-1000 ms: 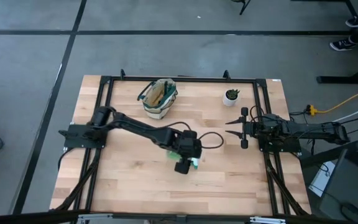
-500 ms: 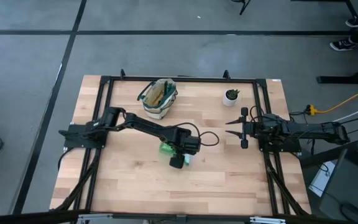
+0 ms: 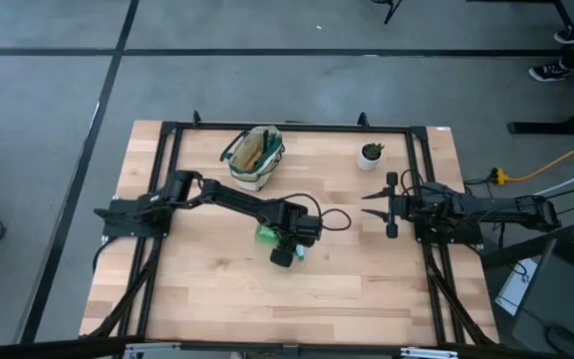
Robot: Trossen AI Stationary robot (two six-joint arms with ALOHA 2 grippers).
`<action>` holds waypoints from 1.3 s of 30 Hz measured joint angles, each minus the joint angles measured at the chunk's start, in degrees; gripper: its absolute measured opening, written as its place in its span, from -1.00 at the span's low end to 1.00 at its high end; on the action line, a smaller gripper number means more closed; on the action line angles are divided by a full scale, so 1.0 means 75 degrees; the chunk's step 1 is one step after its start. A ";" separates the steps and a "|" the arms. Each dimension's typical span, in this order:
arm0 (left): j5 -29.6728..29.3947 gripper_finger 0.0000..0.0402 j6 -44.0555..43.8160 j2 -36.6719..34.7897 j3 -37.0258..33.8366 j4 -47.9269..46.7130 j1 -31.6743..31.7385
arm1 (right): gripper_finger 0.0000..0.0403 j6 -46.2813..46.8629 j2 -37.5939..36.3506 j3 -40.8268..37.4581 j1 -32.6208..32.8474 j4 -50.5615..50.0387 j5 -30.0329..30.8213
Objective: Pick & Place Garden tools in Gardening bag
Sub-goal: Put the spray bottle into the gardening bag
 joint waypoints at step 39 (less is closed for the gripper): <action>-0.2356 -0.41 0.0980 -0.3850 -0.0009 0.1920 0.0191 | -0.22 0.0000 0.0000 0.0003 0.0001 0.0003 -0.0009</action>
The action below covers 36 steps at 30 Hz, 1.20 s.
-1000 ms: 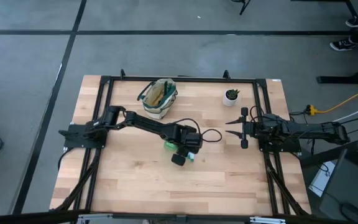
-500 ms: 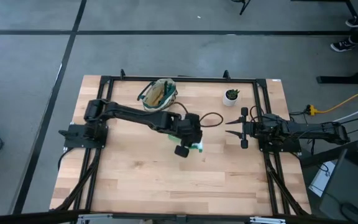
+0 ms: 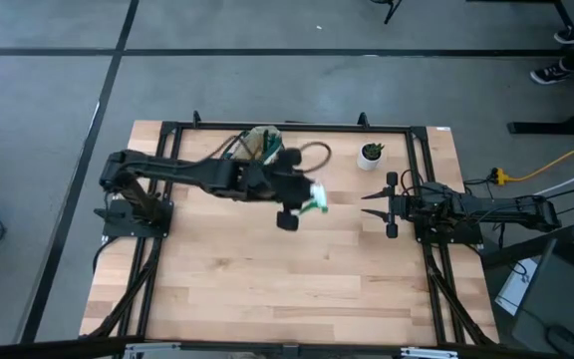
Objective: Pick & Place Garden tools in Gardening bag
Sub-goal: Put the spray bottle into the gardening bag
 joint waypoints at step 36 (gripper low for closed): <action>-0.1448 -0.38 -0.1989 -0.0294 -0.0957 0.1289 0.3278 | -0.22 0.0000 0.0000 0.0000 0.0000 -0.0003 0.0003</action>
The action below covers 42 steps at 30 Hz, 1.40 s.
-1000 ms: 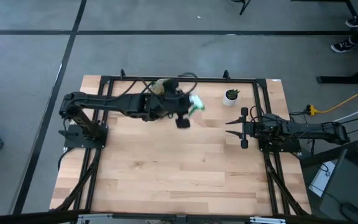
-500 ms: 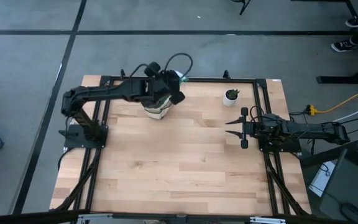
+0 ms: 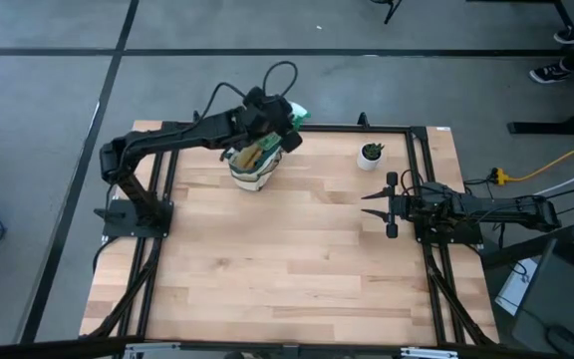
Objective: Pick & Place Garden tools in Gardening bag
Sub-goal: Put the spray bottle into the gardening bag
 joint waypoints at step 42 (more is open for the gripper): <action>-0.0759 -0.33 -0.3552 -0.0099 -0.3067 -0.0108 0.0212 | -0.21 0.0000 0.0000 0.0000 -0.0002 0.0000 0.0000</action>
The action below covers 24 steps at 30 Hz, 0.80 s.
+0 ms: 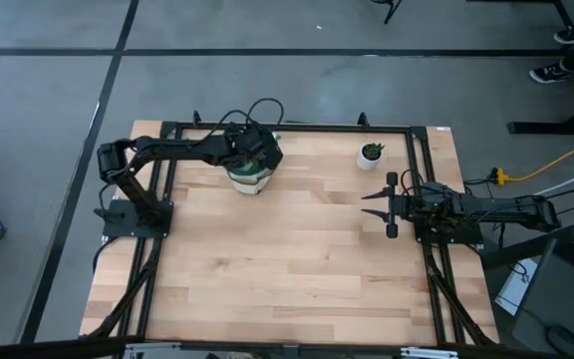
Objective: Pick & Place Garden tools in Gardening bag
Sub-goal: Put the spray bottle into the gardening bag
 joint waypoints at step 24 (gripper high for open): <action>0.0154 -0.08 0.0219 -0.0021 -0.0004 0.0075 -0.0100 | -0.21 0.0000 0.0000 0.0000 -0.0001 0.0000 0.0000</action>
